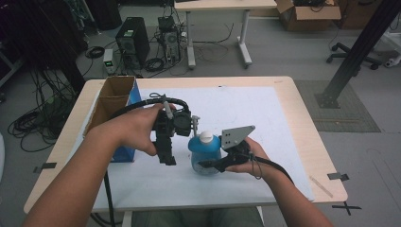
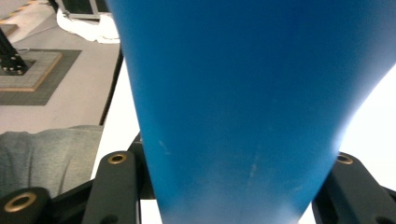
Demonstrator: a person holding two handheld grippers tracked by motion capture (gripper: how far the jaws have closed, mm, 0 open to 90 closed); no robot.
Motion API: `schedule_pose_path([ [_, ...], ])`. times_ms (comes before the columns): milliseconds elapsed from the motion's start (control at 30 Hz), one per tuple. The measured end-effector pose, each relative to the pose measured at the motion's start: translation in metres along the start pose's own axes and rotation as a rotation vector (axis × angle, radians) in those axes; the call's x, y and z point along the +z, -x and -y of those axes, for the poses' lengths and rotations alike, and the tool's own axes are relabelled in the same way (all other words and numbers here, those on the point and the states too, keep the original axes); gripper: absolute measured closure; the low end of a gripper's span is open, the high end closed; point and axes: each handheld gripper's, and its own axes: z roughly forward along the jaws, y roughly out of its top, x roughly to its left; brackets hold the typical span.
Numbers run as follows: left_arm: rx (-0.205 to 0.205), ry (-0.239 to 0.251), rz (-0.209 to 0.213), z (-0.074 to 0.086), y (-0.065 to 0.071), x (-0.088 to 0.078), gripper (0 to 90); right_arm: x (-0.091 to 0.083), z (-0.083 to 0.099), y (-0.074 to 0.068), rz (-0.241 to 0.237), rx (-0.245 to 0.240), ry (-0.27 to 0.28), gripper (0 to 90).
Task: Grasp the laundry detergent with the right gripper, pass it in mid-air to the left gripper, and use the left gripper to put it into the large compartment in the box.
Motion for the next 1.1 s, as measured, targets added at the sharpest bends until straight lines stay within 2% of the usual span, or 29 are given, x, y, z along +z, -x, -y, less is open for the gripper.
schedule_pose_path([
  [267,0.019,-0.003,0.005,-0.012,0.0,-0.002,0.2,0.015,-0.006,-0.003,-0.056,-0.004,0.019,45.9],
  [633,0.023,-0.01,0.004,-0.019,0.001,-0.003,0.2,0.034,-0.014,0.0,-0.057,0.007,0.037,45.8],
  [1100,0.021,-0.026,0.003,-0.023,0.001,0.001,0.2,0.04,-0.018,-0.002,-0.045,0.016,0.051,45.6],
])
